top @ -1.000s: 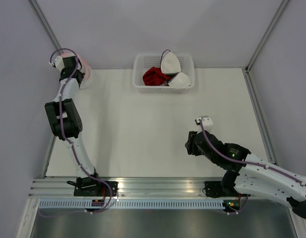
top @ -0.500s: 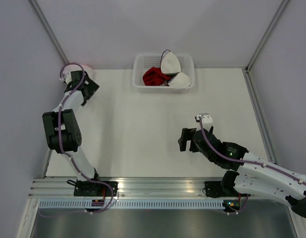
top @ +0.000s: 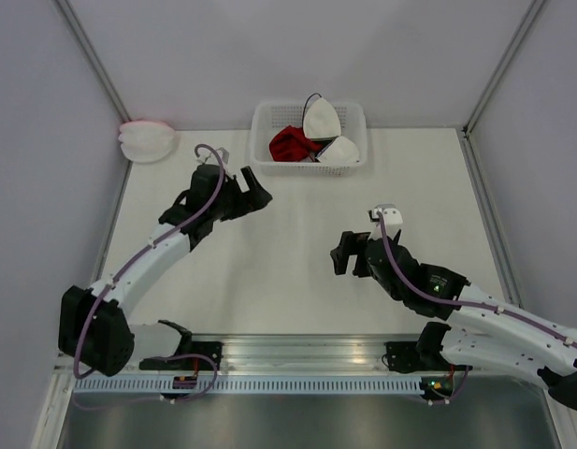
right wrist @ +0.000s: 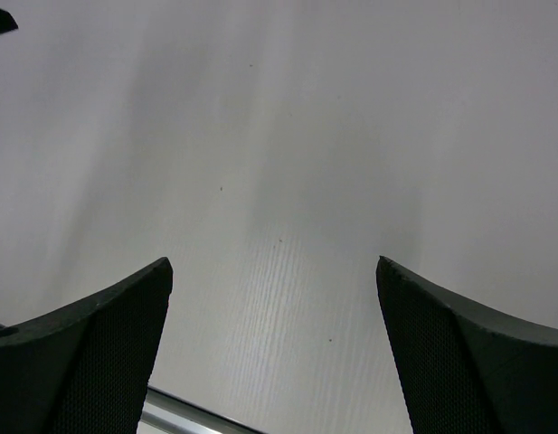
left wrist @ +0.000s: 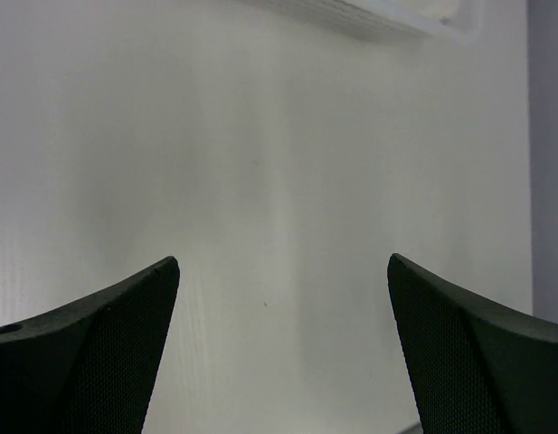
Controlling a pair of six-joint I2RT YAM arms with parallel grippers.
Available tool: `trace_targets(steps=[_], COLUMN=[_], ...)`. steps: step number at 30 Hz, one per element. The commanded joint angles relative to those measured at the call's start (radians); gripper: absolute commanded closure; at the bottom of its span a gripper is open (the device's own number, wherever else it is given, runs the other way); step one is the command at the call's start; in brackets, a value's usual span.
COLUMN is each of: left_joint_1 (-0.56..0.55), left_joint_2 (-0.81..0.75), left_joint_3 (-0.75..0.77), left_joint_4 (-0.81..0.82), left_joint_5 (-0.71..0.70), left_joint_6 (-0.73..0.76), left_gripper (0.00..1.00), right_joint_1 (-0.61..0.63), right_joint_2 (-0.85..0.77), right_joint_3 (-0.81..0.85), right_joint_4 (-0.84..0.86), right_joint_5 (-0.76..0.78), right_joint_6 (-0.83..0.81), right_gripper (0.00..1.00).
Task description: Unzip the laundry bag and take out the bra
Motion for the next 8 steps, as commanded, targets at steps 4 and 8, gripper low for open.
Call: trace_targets(steps=[4, 8], left_joint_1=[-0.297, -0.423], left_joint_2=[-0.279, -0.365], left_joint_3=[-0.211, -0.294], left_joint_4=[0.1, 0.111], left_joint_5=[0.141, 0.125], left_joint_6=[0.061, 0.036], left_gripper=[0.0, 0.0], right_joint_1=[0.0, -0.002], right_joint_2=[-0.016, -0.007], right_joint_3=[0.029, 0.034], right_joint_4=[0.149, 0.204], right_joint_5=[-0.053, -0.056], right_joint_6=[-0.08, -0.114], right_gripper=[0.02, 0.02])
